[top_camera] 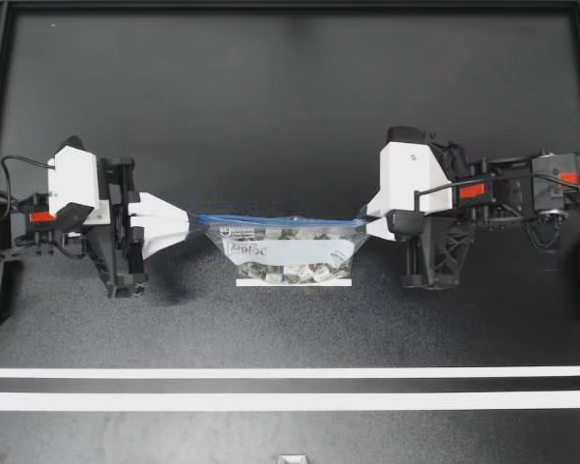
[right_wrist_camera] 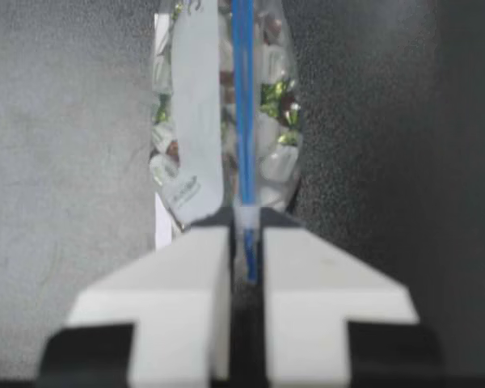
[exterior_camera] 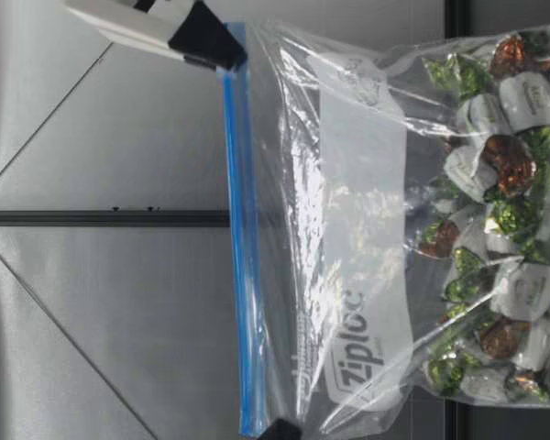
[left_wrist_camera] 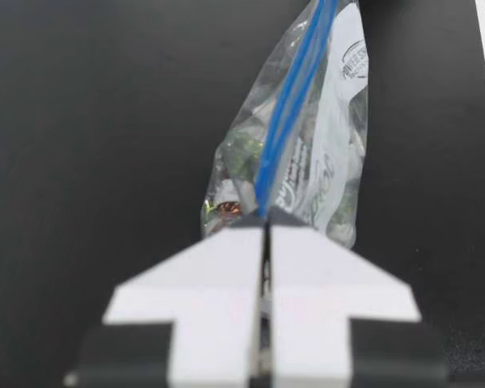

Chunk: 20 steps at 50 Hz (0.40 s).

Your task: Slide open the ziploc bag.

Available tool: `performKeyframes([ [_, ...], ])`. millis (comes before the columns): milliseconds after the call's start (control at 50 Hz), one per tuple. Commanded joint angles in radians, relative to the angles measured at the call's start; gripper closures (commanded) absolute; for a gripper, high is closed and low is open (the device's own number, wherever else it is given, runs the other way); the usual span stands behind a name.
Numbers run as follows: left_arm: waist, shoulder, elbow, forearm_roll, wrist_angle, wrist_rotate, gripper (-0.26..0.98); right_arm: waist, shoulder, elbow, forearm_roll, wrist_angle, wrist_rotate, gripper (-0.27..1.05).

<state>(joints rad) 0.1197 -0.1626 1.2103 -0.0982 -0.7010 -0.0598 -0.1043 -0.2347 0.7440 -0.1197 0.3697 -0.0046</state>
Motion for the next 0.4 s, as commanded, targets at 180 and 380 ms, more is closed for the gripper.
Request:
performKeyframes([
  [180,0.005,-0.015,-0.008,-0.002,-0.003,0.002,0.91,-0.011,-0.031,0.008,-0.002,-0.003,-0.002,0.91],
  [380,0.005,-0.015,-0.014,-0.002,-0.003,0.003,0.91,-0.011,-0.029,0.009,0.000,-0.006,-0.002,0.90],
])
